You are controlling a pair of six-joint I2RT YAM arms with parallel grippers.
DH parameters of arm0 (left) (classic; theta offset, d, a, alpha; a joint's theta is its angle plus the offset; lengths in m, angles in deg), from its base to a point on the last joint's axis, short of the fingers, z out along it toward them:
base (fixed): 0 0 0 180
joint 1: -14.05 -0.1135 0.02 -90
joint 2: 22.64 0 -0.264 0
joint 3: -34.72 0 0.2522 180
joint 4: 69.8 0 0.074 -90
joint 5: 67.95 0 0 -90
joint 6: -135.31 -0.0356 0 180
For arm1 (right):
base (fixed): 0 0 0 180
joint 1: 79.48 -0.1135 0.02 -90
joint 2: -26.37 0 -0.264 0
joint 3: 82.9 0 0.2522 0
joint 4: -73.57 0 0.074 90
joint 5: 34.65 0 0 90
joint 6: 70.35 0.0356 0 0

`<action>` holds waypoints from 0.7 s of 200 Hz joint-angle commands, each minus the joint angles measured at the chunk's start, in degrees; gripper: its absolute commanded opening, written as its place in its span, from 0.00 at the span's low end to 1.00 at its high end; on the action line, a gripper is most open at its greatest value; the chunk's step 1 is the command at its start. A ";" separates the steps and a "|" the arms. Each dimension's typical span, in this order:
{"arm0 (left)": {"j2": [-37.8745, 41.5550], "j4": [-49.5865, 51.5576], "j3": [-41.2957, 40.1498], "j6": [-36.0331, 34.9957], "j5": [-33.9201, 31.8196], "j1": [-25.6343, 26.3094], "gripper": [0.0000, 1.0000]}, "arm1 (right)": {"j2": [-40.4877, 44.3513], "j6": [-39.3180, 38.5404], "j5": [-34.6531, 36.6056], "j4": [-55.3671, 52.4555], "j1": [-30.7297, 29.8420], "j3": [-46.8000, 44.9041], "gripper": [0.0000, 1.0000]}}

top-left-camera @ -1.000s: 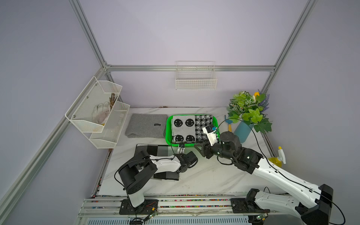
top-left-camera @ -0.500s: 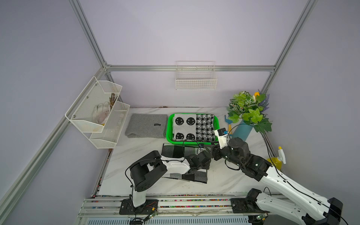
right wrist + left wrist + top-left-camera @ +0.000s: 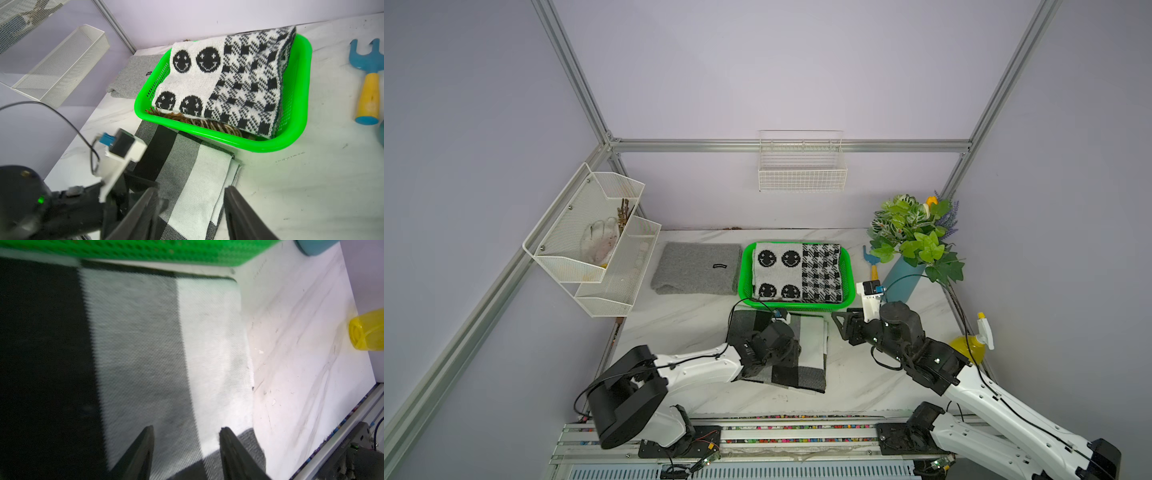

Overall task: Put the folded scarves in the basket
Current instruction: Pick up the scarf at the center of the board.

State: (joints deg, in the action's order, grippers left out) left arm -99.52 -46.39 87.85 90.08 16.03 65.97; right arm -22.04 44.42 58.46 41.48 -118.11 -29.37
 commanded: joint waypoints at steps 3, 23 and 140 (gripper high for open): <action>11.47 4.31 -3.62 -3.57 -2.54 -5.71 0.58 | -2.87 3.88 -5.02 3.95 0.33 -3.82 0.57; 14.74 6.98 -5.14 -4.96 1.74 -14.53 0.60 | -7.72 4.76 -7.77 7.76 0.46 -6.78 0.58; 11.67 3.62 -8.97 -10.02 5.83 -35.20 0.69 | -27.27 2.55 -27.27 20.58 11.25 -12.26 0.63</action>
State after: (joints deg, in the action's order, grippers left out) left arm -87.89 -38.54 80.51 81.89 19.44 33.77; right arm -48.33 47.77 36.26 57.77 -107.01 -42.00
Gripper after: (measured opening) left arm 0.687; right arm 0.632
